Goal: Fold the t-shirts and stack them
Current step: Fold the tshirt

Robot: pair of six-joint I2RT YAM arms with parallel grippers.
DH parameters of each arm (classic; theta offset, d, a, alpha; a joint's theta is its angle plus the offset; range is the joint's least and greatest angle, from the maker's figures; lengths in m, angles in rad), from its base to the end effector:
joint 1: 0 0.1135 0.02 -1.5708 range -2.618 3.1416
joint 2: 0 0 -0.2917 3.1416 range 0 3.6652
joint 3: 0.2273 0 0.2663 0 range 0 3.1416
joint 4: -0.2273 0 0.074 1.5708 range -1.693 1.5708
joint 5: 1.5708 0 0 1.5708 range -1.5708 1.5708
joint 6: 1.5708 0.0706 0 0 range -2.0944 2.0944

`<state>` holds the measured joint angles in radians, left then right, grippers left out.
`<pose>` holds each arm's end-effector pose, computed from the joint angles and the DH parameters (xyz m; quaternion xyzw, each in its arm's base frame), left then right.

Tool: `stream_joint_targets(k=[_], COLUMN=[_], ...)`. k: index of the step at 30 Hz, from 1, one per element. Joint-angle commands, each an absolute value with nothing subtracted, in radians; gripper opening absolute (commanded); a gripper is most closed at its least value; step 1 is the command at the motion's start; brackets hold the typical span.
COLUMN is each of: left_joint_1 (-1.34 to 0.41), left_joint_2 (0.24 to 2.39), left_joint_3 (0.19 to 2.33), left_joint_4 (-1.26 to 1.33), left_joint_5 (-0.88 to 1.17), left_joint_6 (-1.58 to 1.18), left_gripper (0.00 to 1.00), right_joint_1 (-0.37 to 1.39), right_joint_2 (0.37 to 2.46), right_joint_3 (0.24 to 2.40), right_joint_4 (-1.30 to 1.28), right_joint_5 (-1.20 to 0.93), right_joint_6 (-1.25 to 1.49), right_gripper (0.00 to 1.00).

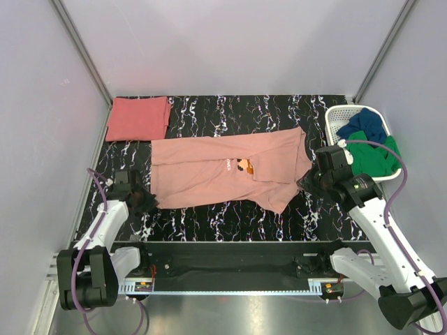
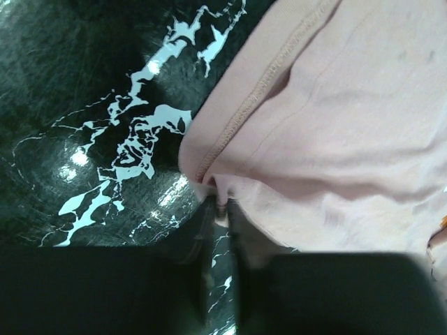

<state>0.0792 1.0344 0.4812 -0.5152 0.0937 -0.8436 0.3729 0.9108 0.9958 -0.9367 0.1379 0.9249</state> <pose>0.1926 0.0087 0.1525 -0.4203 0.8716 -0.1347 0.2135 0.1799 0.0600 0.3175 0.2778 0.8919 0.1607 0.3186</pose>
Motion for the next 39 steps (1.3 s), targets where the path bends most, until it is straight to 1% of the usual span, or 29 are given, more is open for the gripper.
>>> stream_joint_targets(k=[1,6,13,20,25,29,35,39], left_joint_1=[0.077,0.077,0.077,0.077,0.077,0.077,0.078,0.087], left_joint_2=[1.032,1.083,1.097,1.098,1.046,1.057,1.152,1.238], left_joint_3=[0.515,0.578,0.607,0.611,0.595,0.636,0.765,0.848], left_joint_4=[-0.506,-0.584,-0.609,-0.614,-0.560,-0.552,-0.592,-0.609], left_joint_5=[0.037,-0.038,-0.063,-0.037,0.041,0.063,0.026,0.003], left_joint_6=[-0.838,-0.841,-0.848,-0.818,-0.792,-0.788,-0.764,-0.749], left_gripper=[0.00,0.00,0.00,0.00,0.00,0.00,0.00,0.00], right_joint_1=[0.379,0.379,0.379,0.377,0.379,0.379,0.379,0.377], right_joint_2=[0.911,0.894,0.851,0.802,0.759,0.805,0.960,1.070], right_joint_3=[1.022,1.034,1.084,1.048,0.993,0.986,1.081,1.134], right_joint_4=[-0.980,-1.058,-1.144,-1.137,-1.051,-0.977,-0.962,-0.925], right_joint_5=[0.192,0.314,0.396,0.373,0.278,0.253,0.388,0.425], right_joint_6=[0.899,0.893,0.882,0.891,0.894,0.867,0.805,0.772], right_gripper=[0.00,0.00,0.00,0.00,0.00,0.00,0.00,0.00])
